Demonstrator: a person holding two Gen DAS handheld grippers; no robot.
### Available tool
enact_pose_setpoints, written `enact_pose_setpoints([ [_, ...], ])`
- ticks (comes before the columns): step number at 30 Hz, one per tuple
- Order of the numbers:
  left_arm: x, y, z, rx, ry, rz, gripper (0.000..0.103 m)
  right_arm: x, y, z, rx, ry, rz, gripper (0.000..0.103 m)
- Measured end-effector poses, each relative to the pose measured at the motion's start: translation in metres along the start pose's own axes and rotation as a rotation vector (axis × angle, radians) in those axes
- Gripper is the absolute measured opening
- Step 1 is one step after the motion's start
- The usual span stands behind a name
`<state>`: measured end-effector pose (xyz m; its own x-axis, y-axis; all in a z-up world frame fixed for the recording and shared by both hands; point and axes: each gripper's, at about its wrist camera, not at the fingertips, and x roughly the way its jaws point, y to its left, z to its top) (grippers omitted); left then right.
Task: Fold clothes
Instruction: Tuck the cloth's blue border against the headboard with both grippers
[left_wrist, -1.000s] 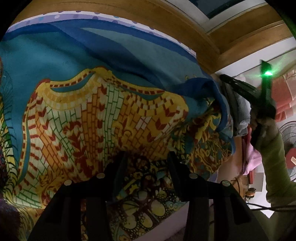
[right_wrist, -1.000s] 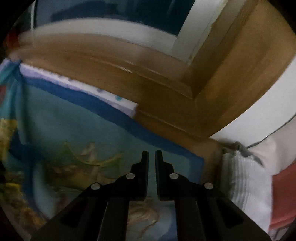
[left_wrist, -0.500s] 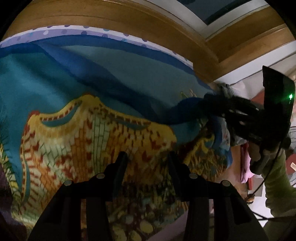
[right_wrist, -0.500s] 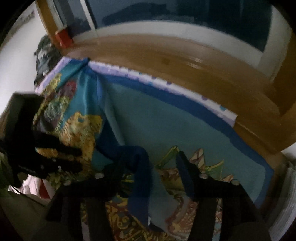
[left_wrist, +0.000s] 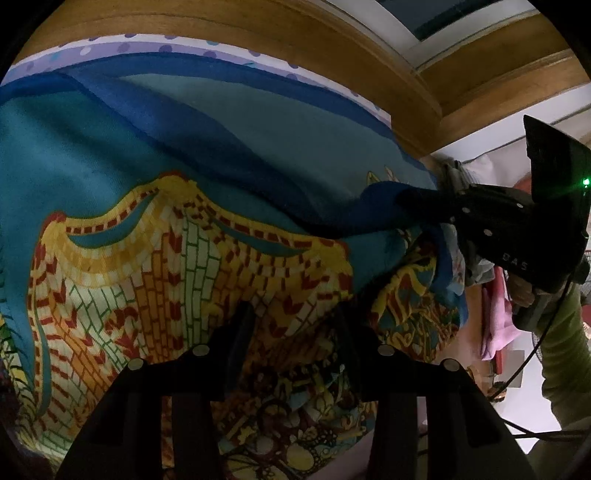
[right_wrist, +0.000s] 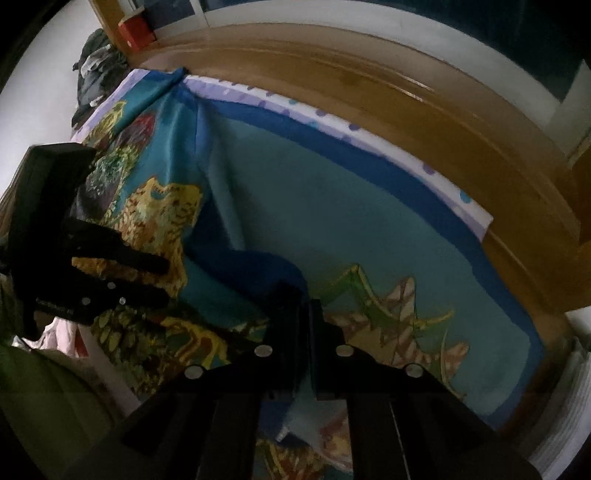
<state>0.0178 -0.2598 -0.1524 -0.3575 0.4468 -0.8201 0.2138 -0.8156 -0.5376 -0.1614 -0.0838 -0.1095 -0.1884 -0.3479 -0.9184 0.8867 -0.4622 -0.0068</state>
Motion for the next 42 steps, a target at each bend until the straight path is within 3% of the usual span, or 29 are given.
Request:
enact_pose_setpoints([
  [7, -0.001, 0.002, 0.000, 0.010, 0.013, -0.007, 0.045, 0.000, -0.008, 0.004, -0.004, -0.008, -0.063, 0.001],
  [13, 0.001, 0.002, 0.001, 0.024, 0.025, -0.010, 0.045, 0.028, -0.037, 0.000, 0.014, 0.006, -0.327, 0.001],
  [23, -0.002, 0.001, -0.001, 0.052, 0.029, -0.015, 0.045, 0.052, -0.043, 0.014, 0.077, -0.072, -0.449, 0.001],
  [27, -0.011, -0.005, 0.002, 0.067, -0.012, 0.020, 0.045, 0.051, -0.044, 0.023, 0.104, -0.121, -0.493, 0.001],
  [30, -0.026, -0.010, 0.012, 0.121, -0.086, 0.036, 0.045, 0.050, -0.045, 0.030, 0.125, -0.158, -0.525, 0.001],
  [34, -0.024, -0.012, 0.047, 0.160, -0.150, 0.068, 0.045, 0.074, -0.042, 0.030, 0.104, -0.122, -0.535, 0.001],
  [39, 0.006, -0.018, 0.095, 0.204, -0.166, 0.052, 0.045, 0.084, -0.036, 0.031, 0.099, -0.123, -0.550, 0.002],
  [42, 0.031, -0.030, 0.111, 0.249, -0.141, 0.069, 0.045, 0.063, -0.040, 0.029, 0.125, -0.129, -0.516, 0.004],
])
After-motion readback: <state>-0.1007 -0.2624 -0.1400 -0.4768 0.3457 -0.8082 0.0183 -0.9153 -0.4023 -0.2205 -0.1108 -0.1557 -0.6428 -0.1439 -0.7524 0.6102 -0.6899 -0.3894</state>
